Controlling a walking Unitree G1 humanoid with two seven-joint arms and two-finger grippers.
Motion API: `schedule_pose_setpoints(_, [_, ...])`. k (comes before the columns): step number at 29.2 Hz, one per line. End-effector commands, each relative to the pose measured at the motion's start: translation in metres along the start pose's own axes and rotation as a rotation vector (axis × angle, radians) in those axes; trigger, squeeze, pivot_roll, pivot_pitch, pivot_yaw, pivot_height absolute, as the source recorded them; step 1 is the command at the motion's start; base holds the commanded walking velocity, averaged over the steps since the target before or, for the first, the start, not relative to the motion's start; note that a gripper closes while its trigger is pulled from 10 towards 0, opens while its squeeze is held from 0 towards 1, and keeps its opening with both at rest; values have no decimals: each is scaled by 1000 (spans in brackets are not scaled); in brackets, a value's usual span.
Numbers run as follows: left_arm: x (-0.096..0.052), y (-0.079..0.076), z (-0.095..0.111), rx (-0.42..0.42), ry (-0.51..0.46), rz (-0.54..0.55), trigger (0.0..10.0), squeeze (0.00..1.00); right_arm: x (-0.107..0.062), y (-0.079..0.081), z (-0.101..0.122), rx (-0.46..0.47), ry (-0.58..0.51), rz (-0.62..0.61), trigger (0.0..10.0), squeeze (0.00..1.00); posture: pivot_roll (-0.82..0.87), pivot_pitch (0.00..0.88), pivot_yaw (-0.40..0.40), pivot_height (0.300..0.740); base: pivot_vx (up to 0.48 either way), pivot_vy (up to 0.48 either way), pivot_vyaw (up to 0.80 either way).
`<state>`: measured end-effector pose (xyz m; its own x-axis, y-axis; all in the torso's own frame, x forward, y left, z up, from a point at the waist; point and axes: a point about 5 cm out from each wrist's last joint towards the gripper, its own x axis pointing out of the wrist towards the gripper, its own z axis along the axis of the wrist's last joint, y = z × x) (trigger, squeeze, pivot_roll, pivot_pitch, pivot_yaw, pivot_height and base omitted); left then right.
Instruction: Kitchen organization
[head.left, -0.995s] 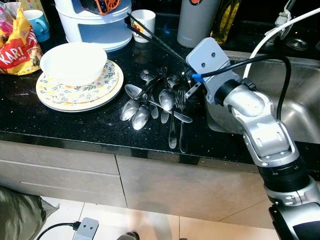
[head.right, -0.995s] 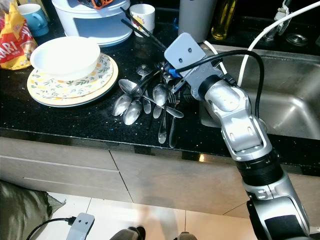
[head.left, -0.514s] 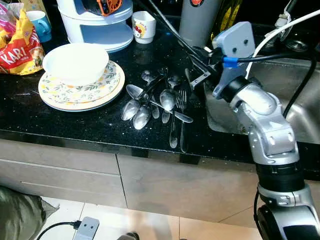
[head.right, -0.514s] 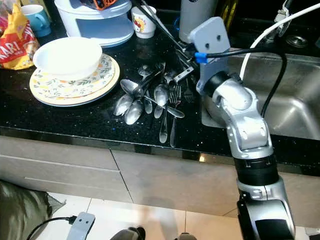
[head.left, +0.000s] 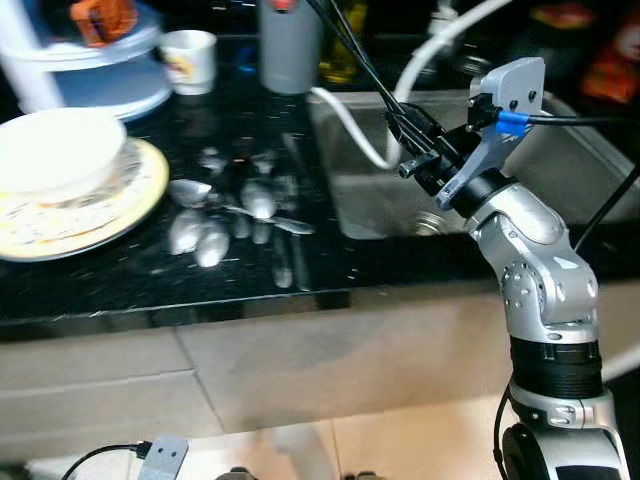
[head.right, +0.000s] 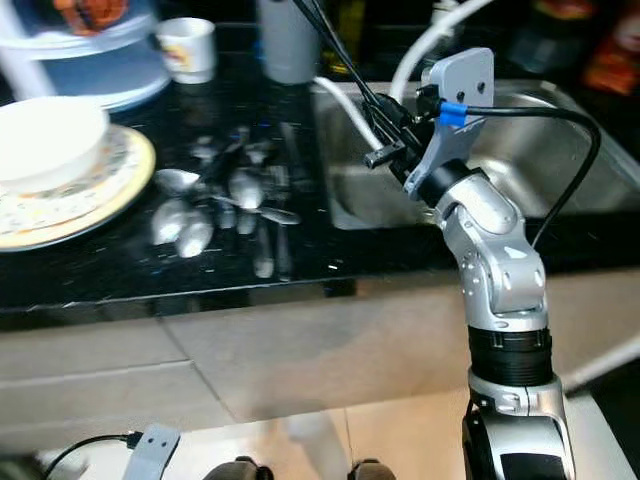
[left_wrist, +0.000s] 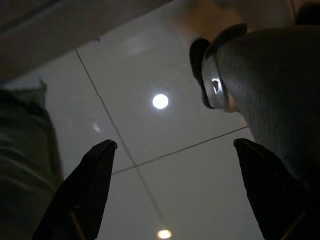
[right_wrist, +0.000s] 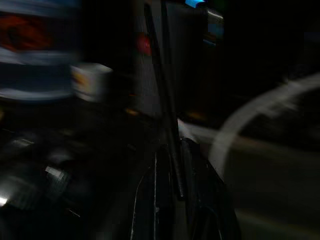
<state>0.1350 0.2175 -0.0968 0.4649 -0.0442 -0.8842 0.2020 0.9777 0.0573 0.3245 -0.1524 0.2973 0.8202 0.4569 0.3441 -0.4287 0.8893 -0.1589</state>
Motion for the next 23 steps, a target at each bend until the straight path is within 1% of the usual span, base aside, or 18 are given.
schedule_pose_setpoints(1, [2,-18,-4,2,15,-61,10000,0,-4,-6,-5,-2,37,-33,8784,0,11,126,-26,740,0,0,-800])
schedule_pose_setpoints(6, [2,-19,-6,4,21,-63,10000,0,-6,-9,-9,-33,96,-60,8784,0,9,129,-27,740,0,0,-800])
schedule_pose_setpoints(10, [2,-20,-7,4,24,-66,10000,0,-5,-8,-13,-48,125,-69,8745,0,8,131,-28,740,0,0,-800])
schedule_pose_setpoints(11, [2,-20,-7,5,25,-66,10000,0,-5,-8,-14,-51,131,-71,9020,0,8,134,-27,740,0,0,-800])
schedule_pose_setpoints(12, [2,-21,-8,5,26,-67,10000,0,-4,-7,-15,-61,137,-74,9569,0,8,134,-28,740,0,0,-800])
schedule_pose_setpoints(13, [2,-21,-8,5,27,-68,10000,0,-3,-6,-16,-77,144,-75,10000,0,6,139,-28,740,0,0,0])
schedule_pose_setpoints(16, [2,-21,-9,5,28,-68,10000,0,-2,-4,-16,-88,150,-73,10000,0,7,141,-30,740,0,0,0])
schedule_pose_setpoints(19, [1,-23,-12,3,33,-71,10000,0,5,2,-18,-101,173,-71,10000,0,2,155,-35,740,0,0,0])
schedule_pose_setpoints(22, [0,-25,-17,1,43,-75,10000,0,12,6,-20,-105,203,-79,10000,0,0,174,-42,740,0,0,0])
schedule_pose_setpoints(23, [0,-25,-17,1,43,-75,10000,0,12,6,-20,-105,203,-79,10000,0,0,174,-42,740,0,0,0])
